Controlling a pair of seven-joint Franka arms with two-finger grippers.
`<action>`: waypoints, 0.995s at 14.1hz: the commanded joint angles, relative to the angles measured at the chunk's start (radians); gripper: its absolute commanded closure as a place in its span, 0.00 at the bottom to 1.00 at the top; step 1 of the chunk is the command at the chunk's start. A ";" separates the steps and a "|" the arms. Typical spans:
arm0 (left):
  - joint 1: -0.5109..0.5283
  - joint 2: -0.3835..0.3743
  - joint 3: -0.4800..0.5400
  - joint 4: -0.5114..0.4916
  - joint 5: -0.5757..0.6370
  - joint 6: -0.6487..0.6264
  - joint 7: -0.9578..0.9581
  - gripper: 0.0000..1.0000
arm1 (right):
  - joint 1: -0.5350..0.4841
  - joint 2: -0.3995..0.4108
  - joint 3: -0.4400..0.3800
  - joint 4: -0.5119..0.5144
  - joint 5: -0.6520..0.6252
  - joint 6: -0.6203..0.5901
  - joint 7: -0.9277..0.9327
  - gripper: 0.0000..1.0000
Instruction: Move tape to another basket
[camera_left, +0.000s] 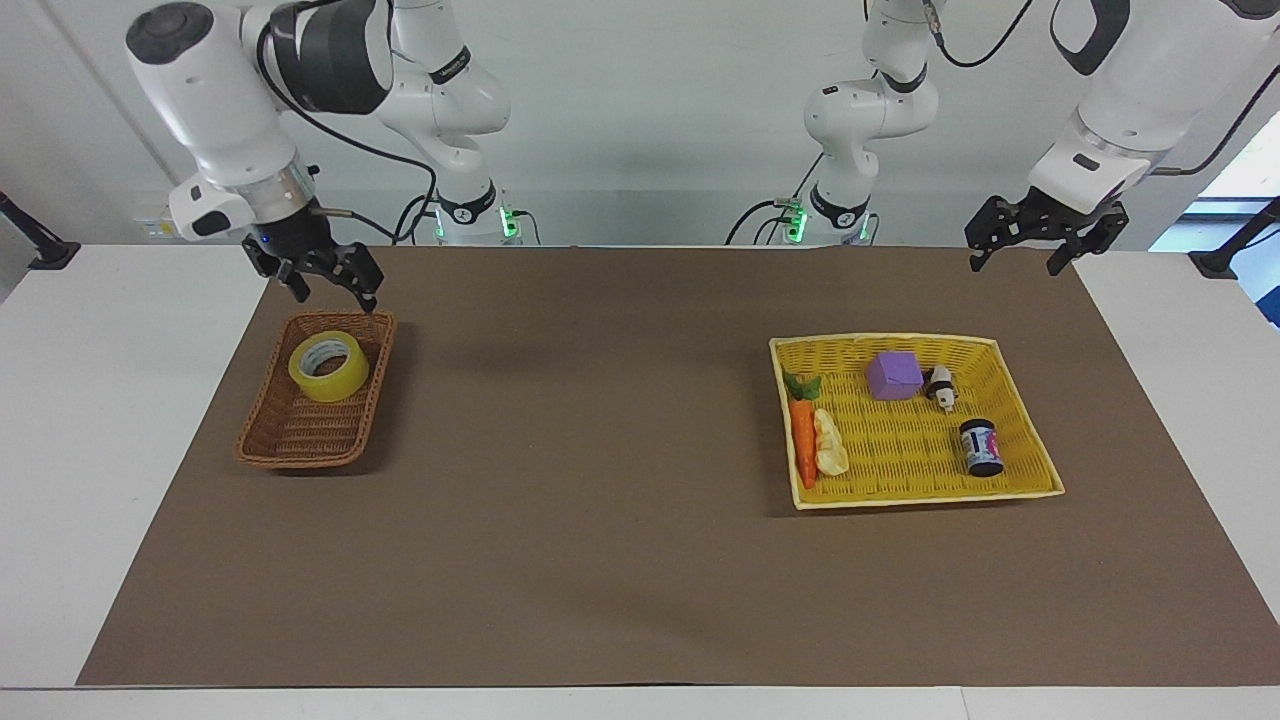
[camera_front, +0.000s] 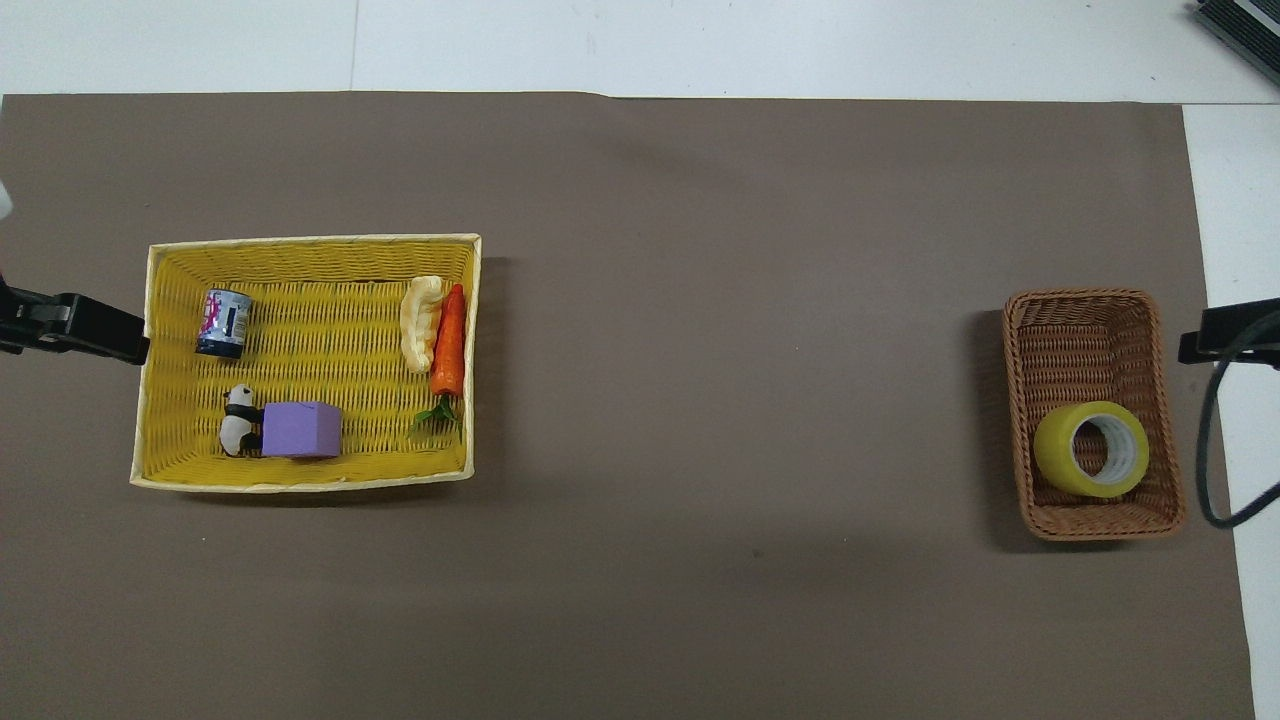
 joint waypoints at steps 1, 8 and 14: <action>0.015 -0.001 -0.010 0.005 0.011 -0.011 0.012 0.00 | -0.014 0.017 0.008 0.012 -0.019 -0.017 0.014 0.00; 0.015 -0.001 -0.010 0.004 0.011 -0.011 0.012 0.00 | -0.011 0.014 0.007 0.012 -0.028 -0.065 -0.050 0.00; 0.015 -0.001 -0.010 0.004 0.011 -0.011 0.012 0.00 | -0.002 0.011 0.013 0.010 -0.072 -0.069 -0.110 0.00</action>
